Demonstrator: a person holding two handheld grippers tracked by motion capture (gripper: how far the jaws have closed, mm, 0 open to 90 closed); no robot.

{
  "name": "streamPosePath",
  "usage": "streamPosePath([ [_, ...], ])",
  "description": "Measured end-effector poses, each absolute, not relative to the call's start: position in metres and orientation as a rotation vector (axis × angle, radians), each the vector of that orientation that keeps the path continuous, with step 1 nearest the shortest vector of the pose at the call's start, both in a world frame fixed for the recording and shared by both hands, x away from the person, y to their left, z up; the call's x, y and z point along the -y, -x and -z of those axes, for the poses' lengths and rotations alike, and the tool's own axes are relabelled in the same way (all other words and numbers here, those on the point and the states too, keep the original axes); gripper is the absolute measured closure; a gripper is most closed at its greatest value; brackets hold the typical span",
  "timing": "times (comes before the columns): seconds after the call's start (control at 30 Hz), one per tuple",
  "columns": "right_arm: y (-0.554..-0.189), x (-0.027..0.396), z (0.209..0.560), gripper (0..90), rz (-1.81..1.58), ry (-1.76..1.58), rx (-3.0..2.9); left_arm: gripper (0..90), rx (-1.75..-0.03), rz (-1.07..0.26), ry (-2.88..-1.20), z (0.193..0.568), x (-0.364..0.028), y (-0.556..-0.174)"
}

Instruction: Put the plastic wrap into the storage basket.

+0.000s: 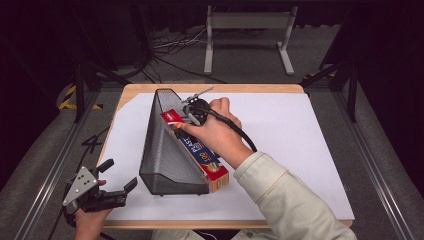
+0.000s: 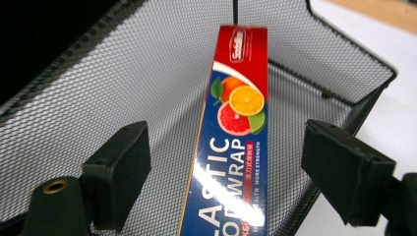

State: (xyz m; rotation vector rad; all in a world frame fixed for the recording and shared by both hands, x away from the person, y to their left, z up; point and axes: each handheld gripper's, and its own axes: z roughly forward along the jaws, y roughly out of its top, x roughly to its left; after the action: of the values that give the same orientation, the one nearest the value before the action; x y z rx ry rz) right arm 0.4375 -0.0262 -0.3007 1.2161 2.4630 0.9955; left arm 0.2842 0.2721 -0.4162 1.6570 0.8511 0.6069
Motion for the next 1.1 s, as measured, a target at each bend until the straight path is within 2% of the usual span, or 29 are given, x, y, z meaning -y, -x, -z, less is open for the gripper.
streamPosePath([
  [0.2,-0.431,0.039,0.293,20.2,-1.103,-1.173,-2.434,1.9,-0.851,-0.609,-1.652,0.416,-0.272,-0.285],
  [0.47,-0.415,0.061,0.28,19.2,-1.226,-0.959,-2.376,1.9,-0.848,-0.609,-1.656,0.415,-0.271,-0.285],
  [0.77,-0.406,0.08,0.275,19.0,-1.305,-0.892,-2.35,1.9,-0.844,-0.603,-1.655,0.416,-0.27,-0.286],
  [1.1,-0.395,0.123,0.27,18.5,-1.322,-0.895,-2.339,1.8,-0.838,-0.603,-1.659,0.415,-0.269,-0.286],
])
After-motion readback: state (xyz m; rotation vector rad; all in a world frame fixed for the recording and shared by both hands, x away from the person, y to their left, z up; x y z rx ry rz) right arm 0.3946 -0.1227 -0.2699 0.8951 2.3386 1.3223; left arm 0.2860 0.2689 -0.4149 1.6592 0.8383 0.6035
